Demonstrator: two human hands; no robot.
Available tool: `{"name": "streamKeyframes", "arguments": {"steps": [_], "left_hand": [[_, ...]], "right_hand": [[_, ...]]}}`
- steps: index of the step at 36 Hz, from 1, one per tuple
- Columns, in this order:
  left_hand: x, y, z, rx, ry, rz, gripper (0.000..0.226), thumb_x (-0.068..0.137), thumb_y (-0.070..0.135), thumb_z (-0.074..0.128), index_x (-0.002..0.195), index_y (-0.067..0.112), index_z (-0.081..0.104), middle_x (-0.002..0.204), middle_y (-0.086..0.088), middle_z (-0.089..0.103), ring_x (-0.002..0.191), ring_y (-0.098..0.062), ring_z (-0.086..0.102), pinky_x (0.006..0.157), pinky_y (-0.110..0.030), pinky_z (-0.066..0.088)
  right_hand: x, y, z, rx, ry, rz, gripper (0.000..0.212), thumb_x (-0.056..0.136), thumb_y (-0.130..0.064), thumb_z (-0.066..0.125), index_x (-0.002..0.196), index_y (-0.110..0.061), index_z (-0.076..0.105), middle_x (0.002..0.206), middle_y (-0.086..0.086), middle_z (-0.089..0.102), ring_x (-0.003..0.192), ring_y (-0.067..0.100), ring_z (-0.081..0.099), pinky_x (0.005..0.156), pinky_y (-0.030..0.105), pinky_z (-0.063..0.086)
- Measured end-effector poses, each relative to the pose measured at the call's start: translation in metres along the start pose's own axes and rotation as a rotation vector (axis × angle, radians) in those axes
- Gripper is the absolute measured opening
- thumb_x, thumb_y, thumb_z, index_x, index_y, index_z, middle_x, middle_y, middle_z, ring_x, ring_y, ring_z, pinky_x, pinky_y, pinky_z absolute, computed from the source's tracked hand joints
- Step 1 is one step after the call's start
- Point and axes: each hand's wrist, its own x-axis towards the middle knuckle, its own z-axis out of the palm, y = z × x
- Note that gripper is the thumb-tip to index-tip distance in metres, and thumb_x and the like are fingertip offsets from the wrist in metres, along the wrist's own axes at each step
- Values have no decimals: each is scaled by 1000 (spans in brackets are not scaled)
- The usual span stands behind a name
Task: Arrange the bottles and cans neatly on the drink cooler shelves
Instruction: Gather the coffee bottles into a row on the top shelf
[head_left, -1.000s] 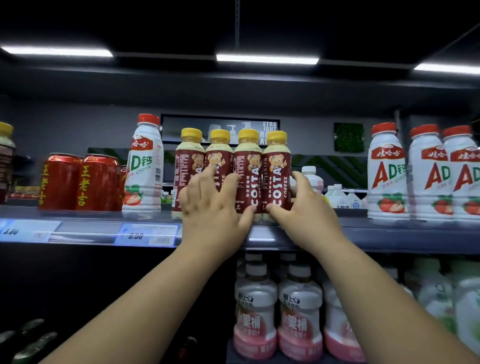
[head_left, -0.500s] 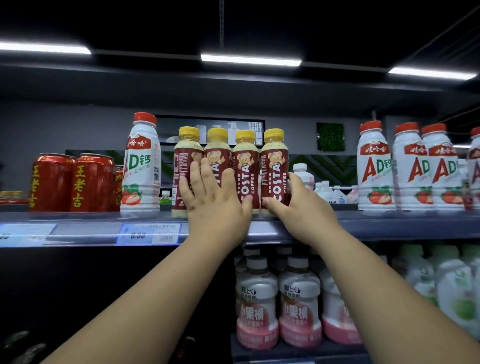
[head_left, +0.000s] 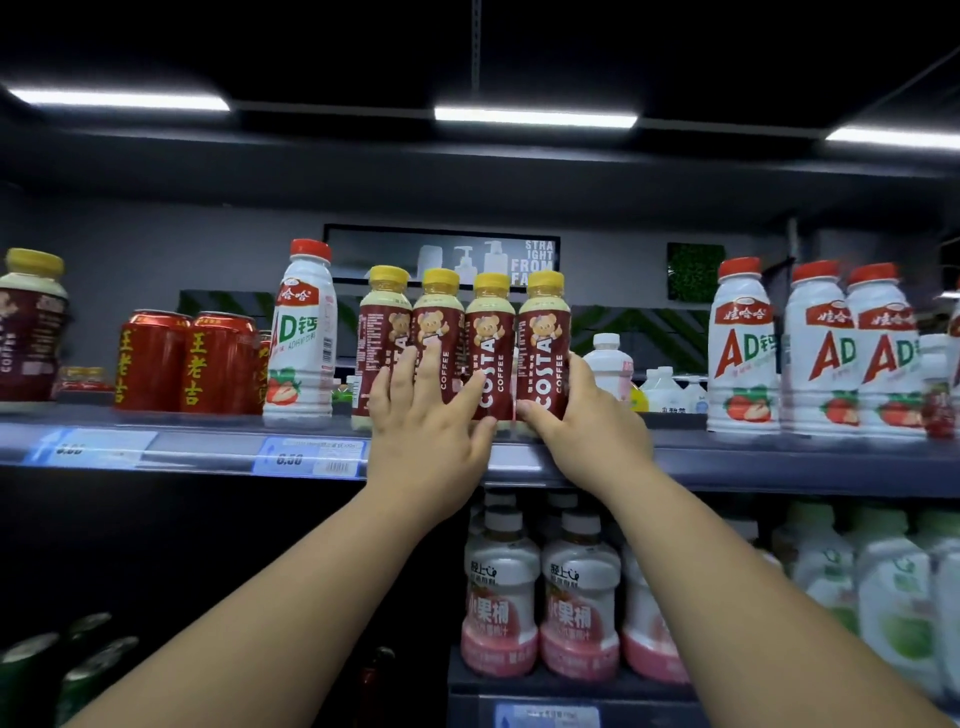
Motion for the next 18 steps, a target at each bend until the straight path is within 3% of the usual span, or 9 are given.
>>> {"name": "streamKeyframes", "arguments": {"steps": [10,18], "left_hand": [[-10,7,-9,-50,-75,-100,52,97,58,34,146,43,35,165,-8,-2,150,-29,-11,120,-50,-7],[-13,4,-19,-107,-66,-98,50,95,57,40,143,41,37,165,-6,1,149,-26,-11,119,-49,-6]], "right_hand": [[2,2,2,-37,23,41,61,93,-62,50,137,-22,34,124,6,66,109,34,63,86,43,45],[9,-1,0,18,31,117,61,87,-63,61,125,-22,37,118,2,67,103,31,64,76,39,46]]}}
